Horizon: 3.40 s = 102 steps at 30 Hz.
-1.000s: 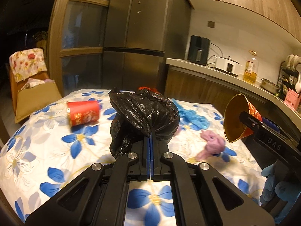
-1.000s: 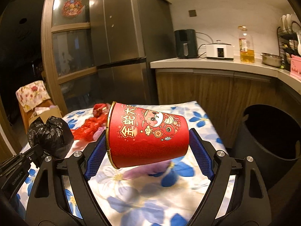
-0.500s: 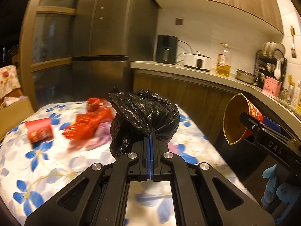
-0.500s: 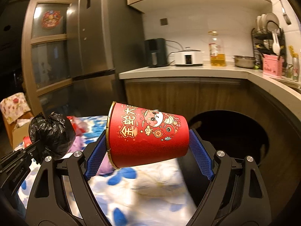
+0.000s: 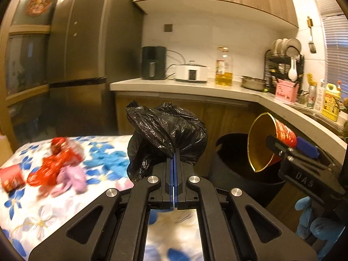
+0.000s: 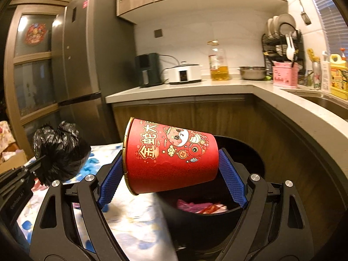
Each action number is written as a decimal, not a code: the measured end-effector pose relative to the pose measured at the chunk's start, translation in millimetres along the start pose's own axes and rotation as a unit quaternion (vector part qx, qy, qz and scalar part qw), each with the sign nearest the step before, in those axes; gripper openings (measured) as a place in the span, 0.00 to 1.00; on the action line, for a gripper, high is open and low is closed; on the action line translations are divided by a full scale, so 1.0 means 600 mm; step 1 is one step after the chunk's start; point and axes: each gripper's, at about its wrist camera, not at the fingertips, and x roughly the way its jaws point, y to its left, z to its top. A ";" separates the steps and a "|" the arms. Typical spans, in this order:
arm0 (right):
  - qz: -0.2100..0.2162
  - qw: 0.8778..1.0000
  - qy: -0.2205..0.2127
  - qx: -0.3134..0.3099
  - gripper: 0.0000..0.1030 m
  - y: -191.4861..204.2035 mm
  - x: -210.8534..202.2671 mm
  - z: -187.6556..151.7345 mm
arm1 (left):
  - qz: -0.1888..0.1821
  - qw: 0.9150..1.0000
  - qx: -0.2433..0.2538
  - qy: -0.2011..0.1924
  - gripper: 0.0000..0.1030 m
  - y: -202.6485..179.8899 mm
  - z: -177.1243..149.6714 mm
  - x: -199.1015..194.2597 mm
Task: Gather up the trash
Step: 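Carry the black bag and red cup over the black bin with both tools, then open both tools to drop the bag and cup into the bin, then move both open tools back to the table toward the pink gloves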
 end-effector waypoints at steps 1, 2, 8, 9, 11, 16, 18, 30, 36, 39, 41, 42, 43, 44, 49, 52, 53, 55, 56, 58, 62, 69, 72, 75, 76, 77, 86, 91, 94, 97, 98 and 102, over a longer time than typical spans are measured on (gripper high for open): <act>-0.007 1.000 -0.002 0.003 0.80 -0.011 0.001 0.001 | -0.005 1.000 0.001 -0.001 0.00 -0.007 0.002 0.004; -0.010 1.000 -0.003 0.004 0.80 -0.016 0.001 0.000 | -0.012 1.000 0.003 -0.001 0.00 -0.017 0.006 0.010; -0.036 0.999 -0.004 0.012 0.80 -0.057 0.007 -0.002 | -0.049 0.999 0.018 -0.014 0.00 -0.072 0.018 0.039; -0.038 0.999 -0.003 0.015 0.81 -0.063 0.008 -0.002 | -0.052 0.998 0.020 -0.014 0.00 -0.077 0.020 0.043; -0.042 0.999 -0.004 0.018 0.81 -0.073 0.011 -0.002 | -0.065 0.997 0.027 -0.017 0.00 -0.092 0.022 0.053; -0.052 0.998 0.000 0.023 0.81 -0.096 0.023 -0.003 | -0.090 0.995 0.038 -0.013 0.00 -0.119 0.017 0.076; -0.056 0.998 0.002 0.025 0.81 -0.105 0.028 -0.003 | -0.099 0.994 0.044 -0.009 0.00 -0.129 0.013 0.087; -0.067 0.997 0.010 0.034 0.81 -0.129 0.049 -0.008 | -0.128 0.990 0.057 0.014 0.00 -0.148 -0.006 0.129; -0.069 0.997 0.012 0.038 0.81 -0.132 0.057 -0.009 | -0.130 0.989 0.060 0.023 0.00 -0.151 -0.015 0.142; -0.068 0.997 0.013 0.037 0.81 -0.131 0.059 -0.011 | -0.136 0.989 0.061 0.025 0.02 -0.150 -0.018 0.145; -0.068 0.997 0.014 0.036 0.81 -0.131 0.062 -0.011 | -0.138 0.988 0.064 0.027 0.05 -0.151 -0.020 0.147; -0.068 0.997 0.015 0.036 0.81 -0.130 0.063 -0.012 | -0.136 0.988 0.067 0.026 0.10 -0.151 -0.021 0.147; -0.068 0.997 0.017 0.036 0.81 -0.130 0.064 -0.013 | -0.135 0.988 0.068 0.026 0.19 -0.150 -0.022 0.146; -0.068 0.997 0.018 0.037 0.81 -0.130 0.065 -0.013 | -0.133 0.989 0.066 0.024 0.25 -0.146 -0.023 0.145; -0.064 0.997 0.026 0.038 0.82 -0.129 0.073 -0.014 | -0.110 0.993 0.039 0.011 0.71 -0.120 -0.021 0.138; -0.065 0.997 0.028 0.042 0.82 -0.130 0.074 -0.016 | -0.093 0.995 0.033 0.015 0.73 -0.104 -0.022 0.138; -0.066 0.997 0.028 0.043 0.82 -0.131 0.073 -0.016 | -0.086 0.996 0.030 0.017 0.73 -0.098 -0.024 0.138; -0.066 0.996 0.028 0.044 0.82 -0.131 0.071 -0.017 | -0.078 0.996 0.024 0.022 0.75 -0.088 -0.026 0.137; -0.066 0.996 0.029 0.045 0.82 -0.130 0.070 -0.017 | -0.071 0.997 0.020 0.026 0.76 -0.082 -0.028 0.135; -0.063 0.997 0.027 0.045 0.84 -0.124 0.064 -0.019 | -0.061 0.998 0.017 0.025 0.81 -0.074 -0.031 0.129; -0.060 0.997 0.021 0.038 0.87 -0.109 0.050 -0.022 | -0.040 0.999 0.015 0.020 0.84 -0.055 -0.038 0.106; -0.053 0.998 0.011 0.037 0.89 -0.078 0.022 -0.029 | -0.006 1.000 0.008 0.014 0.91 -0.025 -0.050 0.068; -0.051 0.998 0.005 0.035 0.89 -0.064 0.009 -0.031 | 0.007 1.000 0.002 0.010 0.92 -0.009 -0.054 0.051; -0.047 0.998 -0.001 0.035 0.89 -0.047 -0.004 -0.033 | 0.015 1.000 -0.010 0.005 0.93 0.012 -0.058 0.032; -0.045 0.998 -0.001 0.035 0.89 -0.040 -0.007 -0.035 | 0.021 1.000 -0.012 0.003 0.94 0.020 -0.060 0.024; -0.042 0.999 -0.001 0.034 0.89 -0.032 -0.009 -0.038 | 0.026 1.000 -0.014 0.002 0.94 0.025 -0.061 0.020; -0.007 1.000 0.004 0.025 0.89 0.049 -0.013 -0.055 | 0.076 0.997 -0.032 -0.001 0.94 0.102 -0.079 -0.022; 0.019 1.000 0.015 0.013 0.89 0.104 0.000 -0.068 | 0.111 0.993 -0.039 -0.003 0.94 0.150 -0.090 -0.043; 0.034 0.999 0.028 0.003 0.89 0.142 0.013 -0.082 | 0.134 0.990 -0.049 -0.004 0.94 0.185 -0.099 -0.056; 0.049 0.998 0.042 -0.010 0.89 0.180 0.026 -0.099 | 0.152 0.987 -0.058 0.001 0.94 0.214 -0.106 -0.062; 0.054 0.997 0.047 -0.014 0.89 0.192 0.031 -0.104 | 0.157 0.986 -0.061 0.002 0.94 0.224 -0.109 -0.064; 0.074 0.994 0.070 -0.027 0.89 0.235 0.052 -0.123 | 0.176 0.982 -0.072 0.004 0.94 0.258 -0.117 -0.074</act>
